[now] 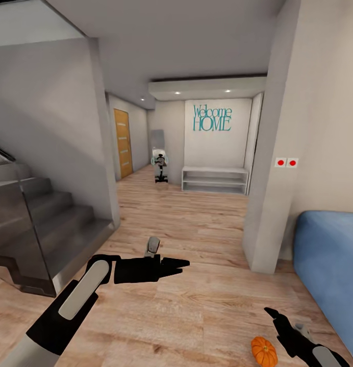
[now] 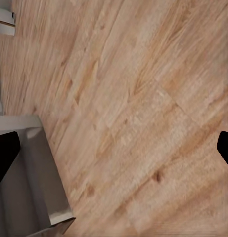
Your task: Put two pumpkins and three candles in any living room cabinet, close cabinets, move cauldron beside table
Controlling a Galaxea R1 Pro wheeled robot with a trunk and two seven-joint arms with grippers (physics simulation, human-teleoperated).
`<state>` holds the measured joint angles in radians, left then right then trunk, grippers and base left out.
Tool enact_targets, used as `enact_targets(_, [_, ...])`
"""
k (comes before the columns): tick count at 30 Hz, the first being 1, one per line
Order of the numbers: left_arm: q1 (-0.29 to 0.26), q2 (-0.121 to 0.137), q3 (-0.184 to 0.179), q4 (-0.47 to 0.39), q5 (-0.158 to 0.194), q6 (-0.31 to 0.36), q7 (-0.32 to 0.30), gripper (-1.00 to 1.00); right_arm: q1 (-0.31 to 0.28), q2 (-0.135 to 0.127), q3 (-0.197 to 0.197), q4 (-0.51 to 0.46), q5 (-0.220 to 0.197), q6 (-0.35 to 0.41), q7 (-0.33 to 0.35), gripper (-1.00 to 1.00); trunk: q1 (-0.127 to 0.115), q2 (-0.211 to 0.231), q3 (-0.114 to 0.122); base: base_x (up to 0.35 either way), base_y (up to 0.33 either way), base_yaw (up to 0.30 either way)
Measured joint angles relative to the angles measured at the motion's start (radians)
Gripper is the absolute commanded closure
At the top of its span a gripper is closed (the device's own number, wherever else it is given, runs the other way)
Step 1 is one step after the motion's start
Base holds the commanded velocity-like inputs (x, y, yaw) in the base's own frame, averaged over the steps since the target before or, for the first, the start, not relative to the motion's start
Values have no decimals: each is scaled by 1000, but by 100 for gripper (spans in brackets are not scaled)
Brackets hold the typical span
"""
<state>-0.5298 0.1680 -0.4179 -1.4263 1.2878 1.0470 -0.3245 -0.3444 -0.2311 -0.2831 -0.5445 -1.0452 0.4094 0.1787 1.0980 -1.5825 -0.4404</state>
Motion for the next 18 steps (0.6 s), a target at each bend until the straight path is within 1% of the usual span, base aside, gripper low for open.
enact_targets(2, [0,0,0,0,0,0,0,-100,0,0,0,0,0,2,-2,-100,0,0,0,1,0,0])
enact_targets(18, [0,0,-5,-1,-4,0,5,-100,0,-1,0,0,0,4,-3,-100,61,-112,-50,0,0,0])
